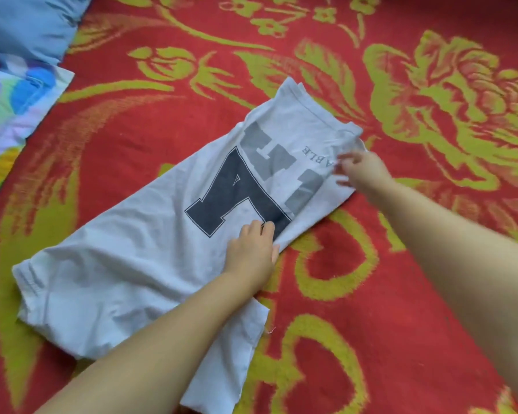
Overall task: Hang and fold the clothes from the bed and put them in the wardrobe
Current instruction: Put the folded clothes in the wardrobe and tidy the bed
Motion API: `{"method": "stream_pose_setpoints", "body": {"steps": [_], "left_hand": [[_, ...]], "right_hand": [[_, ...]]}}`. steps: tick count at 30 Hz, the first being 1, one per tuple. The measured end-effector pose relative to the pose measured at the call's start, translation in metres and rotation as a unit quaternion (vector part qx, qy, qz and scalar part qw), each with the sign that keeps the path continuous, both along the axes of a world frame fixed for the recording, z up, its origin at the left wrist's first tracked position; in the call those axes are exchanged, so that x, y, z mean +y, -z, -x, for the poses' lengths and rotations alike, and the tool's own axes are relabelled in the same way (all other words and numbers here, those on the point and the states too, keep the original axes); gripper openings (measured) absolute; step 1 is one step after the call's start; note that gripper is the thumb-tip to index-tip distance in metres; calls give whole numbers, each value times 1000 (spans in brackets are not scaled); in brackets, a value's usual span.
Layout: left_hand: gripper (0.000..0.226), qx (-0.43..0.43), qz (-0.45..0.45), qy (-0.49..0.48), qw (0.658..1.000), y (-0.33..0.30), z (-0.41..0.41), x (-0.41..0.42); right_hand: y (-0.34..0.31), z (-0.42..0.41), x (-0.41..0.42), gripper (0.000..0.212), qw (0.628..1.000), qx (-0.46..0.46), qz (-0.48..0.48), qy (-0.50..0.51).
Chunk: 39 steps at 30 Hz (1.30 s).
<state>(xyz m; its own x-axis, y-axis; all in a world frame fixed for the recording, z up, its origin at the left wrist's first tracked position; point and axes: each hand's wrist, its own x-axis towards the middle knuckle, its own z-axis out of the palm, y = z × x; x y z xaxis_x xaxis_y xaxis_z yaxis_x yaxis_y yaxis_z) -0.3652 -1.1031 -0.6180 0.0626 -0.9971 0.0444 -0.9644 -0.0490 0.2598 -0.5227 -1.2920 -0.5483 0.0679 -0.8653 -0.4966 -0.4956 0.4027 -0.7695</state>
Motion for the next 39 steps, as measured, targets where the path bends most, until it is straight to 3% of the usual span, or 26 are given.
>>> {"method": "stream_pose_setpoints", "body": {"steps": [1, 3, 5, 8, 12, 16, 21, 23, 26, 29, 31, 33, 35, 37, 39], "left_hand": [[30, -12, -7, -22, 1000, 10, 2, -6], [25, -17, 37, -36, 999, 26, 0, -8], [12, 16, 115, -19, 993, 43, -6, -3], [7, 84, 168, -12, 982, 53, -11, 5], [3, 147, 178, -24, 973, 46, -11, 4], [3, 232, 184, -49, 954, 27, -18, 8], [8, 192, 177, 26, 965, 15, -6, 25], [16, 129, 138, 69, 979, 30, 1, 33], [26, 79, 114, 82, 987, 47, 3, 37], [32, 106, 78, 77, 988, 42, 3, 36], [41, 127, 0, 71, 989, 28, 1, 31], [51, 196, -112, 65, 972, 7, -4, 24], [52, 320, -171, 32, 931, -18, -20, 22], [50, 360, -95, -26, 928, -33, -58, 32], [51, 260, -18, -109, 959, -30, -121, 57]], "right_hand": [[5, -3, -21, 19, 999, -30, -13, 35], [17, -9, -51, 12, 997, -3, -20, 76], [30, -12, -68, 23, 991, 20, -26, 128], [39, -14, -83, 19, 981, 33, -43, 185], [29, -9, -96, 8, 982, 115, 69, 135], [-12, -6, -94, 4, 988, 103, 85, 75], [-7, 29, -84, 10, 944, 316, 90, -6], [12, 45, -67, 17, 936, 344, 77, -18], [40, 56, -51, 34, 936, 344, 65, -23], [41, 51, -44, 47, 929, 361, 85, -8], [31, 45, -32, 50, 927, 360, 103, 32], [23, 33, -3, 55, 921, 363, 143, 16], [19, 15, 40, 61, 925, 323, 195, -55], [21, -6, 94, 60, 944, 241, 205, -89], [26, -24, 158, 52, 974, 162, 143, -69]]}}
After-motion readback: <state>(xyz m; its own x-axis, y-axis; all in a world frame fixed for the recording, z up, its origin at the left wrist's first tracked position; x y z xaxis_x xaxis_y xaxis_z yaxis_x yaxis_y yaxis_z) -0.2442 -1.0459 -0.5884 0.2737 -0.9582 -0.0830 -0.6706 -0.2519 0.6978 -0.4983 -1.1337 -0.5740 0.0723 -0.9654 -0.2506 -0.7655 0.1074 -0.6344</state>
